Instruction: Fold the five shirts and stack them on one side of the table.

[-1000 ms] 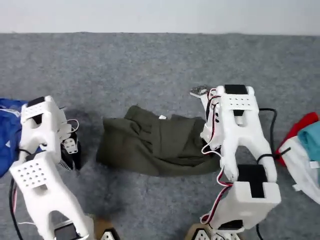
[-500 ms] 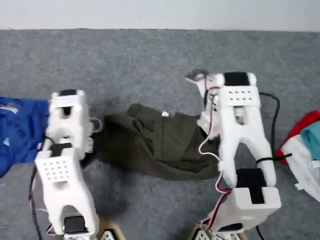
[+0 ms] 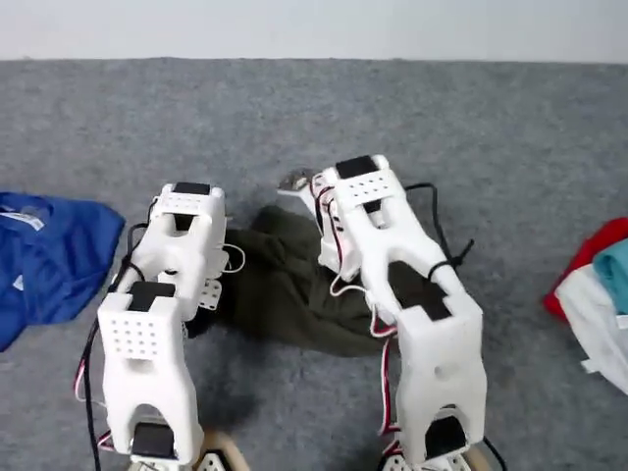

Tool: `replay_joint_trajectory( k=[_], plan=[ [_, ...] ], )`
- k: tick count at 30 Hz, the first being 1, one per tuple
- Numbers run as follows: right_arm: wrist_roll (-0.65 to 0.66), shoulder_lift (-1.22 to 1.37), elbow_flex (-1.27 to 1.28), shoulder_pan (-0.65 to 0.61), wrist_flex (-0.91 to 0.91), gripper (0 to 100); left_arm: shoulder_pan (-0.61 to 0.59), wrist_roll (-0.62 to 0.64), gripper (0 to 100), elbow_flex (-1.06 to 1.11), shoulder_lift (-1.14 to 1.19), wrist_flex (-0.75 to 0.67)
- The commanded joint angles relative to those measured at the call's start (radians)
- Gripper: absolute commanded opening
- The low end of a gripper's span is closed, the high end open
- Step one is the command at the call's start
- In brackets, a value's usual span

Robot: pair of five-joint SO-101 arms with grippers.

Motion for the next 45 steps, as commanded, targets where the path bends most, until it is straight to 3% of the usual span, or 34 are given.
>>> replay_joint_trajectory(
  k=[1, 2, 4, 9, 12, 15, 22, 26, 34, 39, 45],
  plan=[
    [-0.009, 0.079, -0.112, 0.008, -0.007, 4.3, 0.028, -0.023, 1, -0.016, -0.068, -0.048],
    [-0.011, 0.091, -0.129, 0.013, -0.001, 0.0, 0.012, -0.023, 1, -0.033, -0.092, -0.044],
    [-0.009, 0.096, -0.161, 0.019, 0.050, 3.9, -0.026, -0.021, 1, -0.073, -0.146, -0.041],
    [-0.008, 0.058, -0.316, 0.021, 0.237, 0.9, -0.081, -0.021, 1, -0.110, -0.218, -0.041],
    [-0.009, -0.064, -0.275, 0.028, 0.237, 0.9, -0.083, -0.026, 1, -0.107, -0.215, -0.040],
    [0.003, -0.237, -0.109, 0.005, 0.237, 0.9, -0.087, -0.026, 1, -0.107, -0.215, -0.040],
    [0.101, -0.733, 0.549, -0.165, 0.234, 0.9, -0.086, -0.026, 1, -0.107, -0.215, -0.044],
    [0.103, -0.983, 0.807, -0.177, 0.236, 1.7, -0.087, -0.026, 1, -0.107, -0.215, -0.041],
    [0.153, -1.310, 0.732, -0.153, 0.237, 29.1, -0.083, -0.028, 1, -0.108, -0.218, -0.041],
    [0.158, -1.313, 0.546, 0.012, 0.211, 29.6, -0.080, -0.028, 1, -0.107, -0.219, -0.026],
    [0.169, -1.009, 0.537, 0.269, -0.084, 29.6, -0.083, -0.028, 1, -0.105, -0.216, -0.011]
  ],
)
